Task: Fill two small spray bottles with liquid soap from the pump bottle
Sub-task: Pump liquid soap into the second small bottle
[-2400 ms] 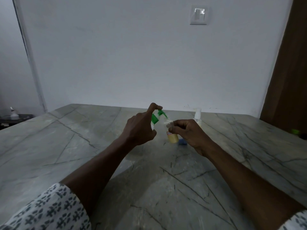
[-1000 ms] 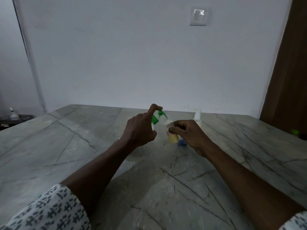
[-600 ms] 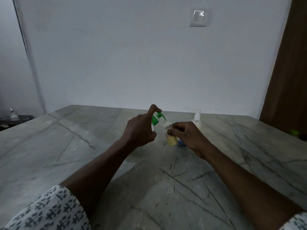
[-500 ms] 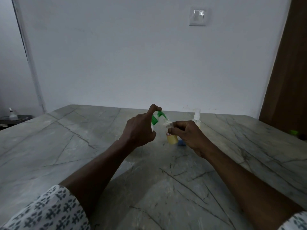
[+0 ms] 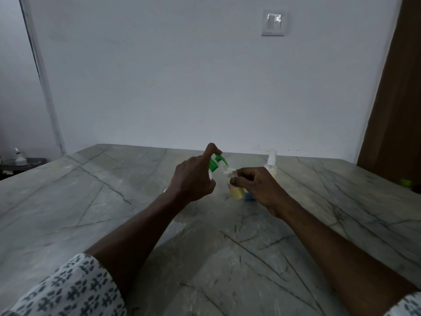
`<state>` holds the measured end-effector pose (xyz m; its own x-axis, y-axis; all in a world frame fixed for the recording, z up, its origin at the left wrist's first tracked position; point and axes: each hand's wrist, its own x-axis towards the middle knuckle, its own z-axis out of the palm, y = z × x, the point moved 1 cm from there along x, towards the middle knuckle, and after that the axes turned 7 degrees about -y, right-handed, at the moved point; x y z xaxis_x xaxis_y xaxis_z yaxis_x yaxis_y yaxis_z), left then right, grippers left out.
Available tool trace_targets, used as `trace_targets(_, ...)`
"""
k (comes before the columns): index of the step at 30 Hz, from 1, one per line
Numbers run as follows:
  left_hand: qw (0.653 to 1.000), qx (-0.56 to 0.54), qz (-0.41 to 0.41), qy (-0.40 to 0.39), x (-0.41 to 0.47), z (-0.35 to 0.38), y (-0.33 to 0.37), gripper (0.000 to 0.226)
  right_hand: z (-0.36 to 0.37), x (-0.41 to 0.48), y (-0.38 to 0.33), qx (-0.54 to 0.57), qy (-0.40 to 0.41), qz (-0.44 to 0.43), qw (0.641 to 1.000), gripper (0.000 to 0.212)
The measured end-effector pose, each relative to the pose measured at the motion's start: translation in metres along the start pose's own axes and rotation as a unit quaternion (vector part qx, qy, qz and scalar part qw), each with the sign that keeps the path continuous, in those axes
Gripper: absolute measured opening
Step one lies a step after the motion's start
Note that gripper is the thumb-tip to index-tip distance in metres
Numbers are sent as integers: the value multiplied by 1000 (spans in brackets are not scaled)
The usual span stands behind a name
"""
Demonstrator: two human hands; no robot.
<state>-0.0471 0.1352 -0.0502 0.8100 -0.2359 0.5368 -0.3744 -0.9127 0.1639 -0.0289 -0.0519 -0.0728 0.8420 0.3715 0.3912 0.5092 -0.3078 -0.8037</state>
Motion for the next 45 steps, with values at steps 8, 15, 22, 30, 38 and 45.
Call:
trace_targets(8, 1000, 0, 5, 0, 0, -1, 0, 77, -2, 1, 0, 12, 2, -3, 1000, 11)
trace_targets(15, 1000, -7, 2, 0, 0, -2, 0, 66, 0, 0, 1, 11, -3, 5, 1000, 18)
trace_targets(22, 1000, -1, 0, 3, -1, -2, 1, 70, -1, 0, -1, 11, 2, -1, 1000, 11)
trace_targets(30, 1000, 0, 0, -9, 1, -1, 0, 76, -2, -1, -1, 13, 2, -2, 1000, 10)
trace_targets(38, 1000, 3, -3, 1, -2, -2, 3, 65, 1, -2, -2, 7, -9, 7, 1000, 19)
trace_targets(45, 1000, -3, -1, -8, 0, -2, 1, 80, -3, 0, -1, 4, 5, 19, 1000, 25)
